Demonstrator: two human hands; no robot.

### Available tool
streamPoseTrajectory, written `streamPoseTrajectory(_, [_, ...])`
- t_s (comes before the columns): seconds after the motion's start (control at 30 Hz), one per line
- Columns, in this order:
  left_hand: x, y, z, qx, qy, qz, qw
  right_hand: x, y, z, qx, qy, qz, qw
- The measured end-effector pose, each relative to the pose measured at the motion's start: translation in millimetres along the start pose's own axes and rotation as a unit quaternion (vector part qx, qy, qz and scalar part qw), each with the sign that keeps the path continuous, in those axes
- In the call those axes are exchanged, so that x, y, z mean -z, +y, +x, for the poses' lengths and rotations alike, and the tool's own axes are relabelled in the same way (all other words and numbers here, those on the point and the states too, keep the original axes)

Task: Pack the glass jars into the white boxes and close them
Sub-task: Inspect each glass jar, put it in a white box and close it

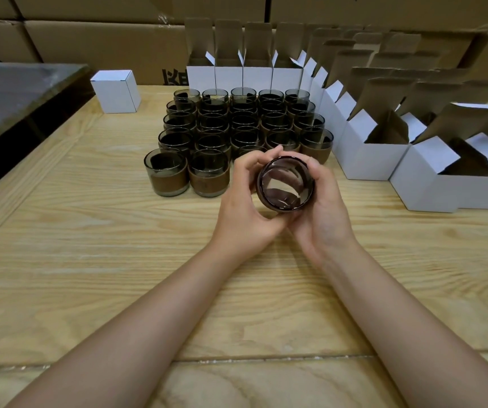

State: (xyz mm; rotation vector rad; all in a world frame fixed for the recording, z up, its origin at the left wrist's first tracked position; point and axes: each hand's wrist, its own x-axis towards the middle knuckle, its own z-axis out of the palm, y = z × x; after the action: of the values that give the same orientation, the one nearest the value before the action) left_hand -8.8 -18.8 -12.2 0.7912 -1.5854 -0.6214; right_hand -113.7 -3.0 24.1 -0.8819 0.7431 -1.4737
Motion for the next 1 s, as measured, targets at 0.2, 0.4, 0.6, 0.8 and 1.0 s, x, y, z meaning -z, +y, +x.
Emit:
streamPoseTrajectory(0.2, [0.5, 2.4, -0.2, -0.014, 0.009, 0.024, 1.000, 1.6, 0.7, 0.6, 0.003, 0.002, 0.004, 1.000])
streamPoseTrajectory(0.4, [0.8, 3.5, -0.2, -0.028, 0.010, 0.045, 0.999, 5.5, -0.5, 2.3, -0.019, 0.016, -0.006, 1.000])
streamPoseTrajectory(0.6, [0.9, 4.5, -0.7, -0.010, 0.009, 0.055, 0.998, 6.9, 0.6, 1.1, -0.028, 0.050, -0.066, 0.996])
streamPoseTrajectory(0.8, [1.6, 3.6, -1.2, 0.026, 0.011, 0.066, 0.997, 5.9, -0.1, 3.4, -0.012, 0.062, -0.093, 0.994])
streamPoseTrajectory(1.0, [2.4, 3.2, -1.0, 0.049, 0.011, 0.073, 0.996, 5.9, -1.2, 2.4, -0.004, 0.049, -0.121, 0.991])
